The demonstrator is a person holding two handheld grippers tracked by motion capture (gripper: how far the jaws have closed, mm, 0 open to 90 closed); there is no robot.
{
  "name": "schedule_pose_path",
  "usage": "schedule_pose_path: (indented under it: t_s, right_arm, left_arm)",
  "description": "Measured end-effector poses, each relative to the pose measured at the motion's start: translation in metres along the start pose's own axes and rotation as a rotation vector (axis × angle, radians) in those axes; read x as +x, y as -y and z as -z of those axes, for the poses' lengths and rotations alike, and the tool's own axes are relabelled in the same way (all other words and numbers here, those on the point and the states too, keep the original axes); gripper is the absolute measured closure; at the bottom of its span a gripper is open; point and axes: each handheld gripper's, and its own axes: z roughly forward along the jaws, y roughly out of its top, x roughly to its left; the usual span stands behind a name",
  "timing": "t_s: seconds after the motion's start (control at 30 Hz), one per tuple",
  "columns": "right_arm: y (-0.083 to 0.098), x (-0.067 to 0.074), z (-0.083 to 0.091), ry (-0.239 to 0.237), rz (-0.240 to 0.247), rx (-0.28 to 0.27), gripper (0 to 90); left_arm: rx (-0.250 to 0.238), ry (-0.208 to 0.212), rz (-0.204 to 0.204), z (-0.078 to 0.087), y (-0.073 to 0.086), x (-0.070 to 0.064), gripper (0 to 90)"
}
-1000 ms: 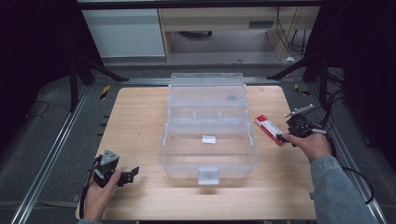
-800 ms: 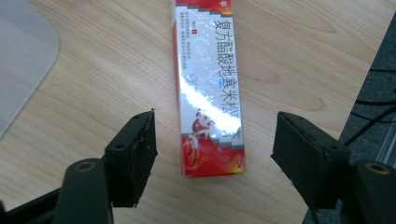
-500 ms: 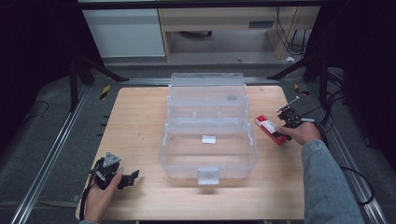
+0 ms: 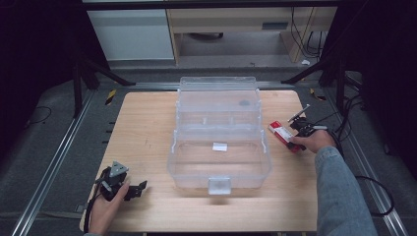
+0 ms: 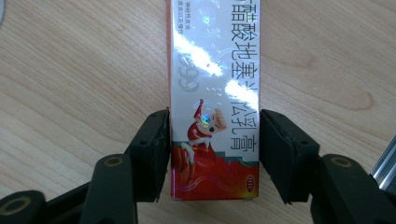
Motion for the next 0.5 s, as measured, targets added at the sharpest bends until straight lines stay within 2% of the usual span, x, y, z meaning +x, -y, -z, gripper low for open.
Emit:
schedule_pose_path:
  t_s: [0.17,0.5]
  right_arm:
    - [0.0004,-0.0009,-0.0029,-0.01,0.002,0.023,46.0]
    - [0.0049,-0.0023,-0.0024,-0.019,-0.003,0.023,47.9]
  left_arm:
    - [-0.001,0.0,0.001,-0.0004,0.0004,-0.0006,5.9]
    - [0.004,-0.003,0.001,0.0003,0.0009,-0.0001,6.0]
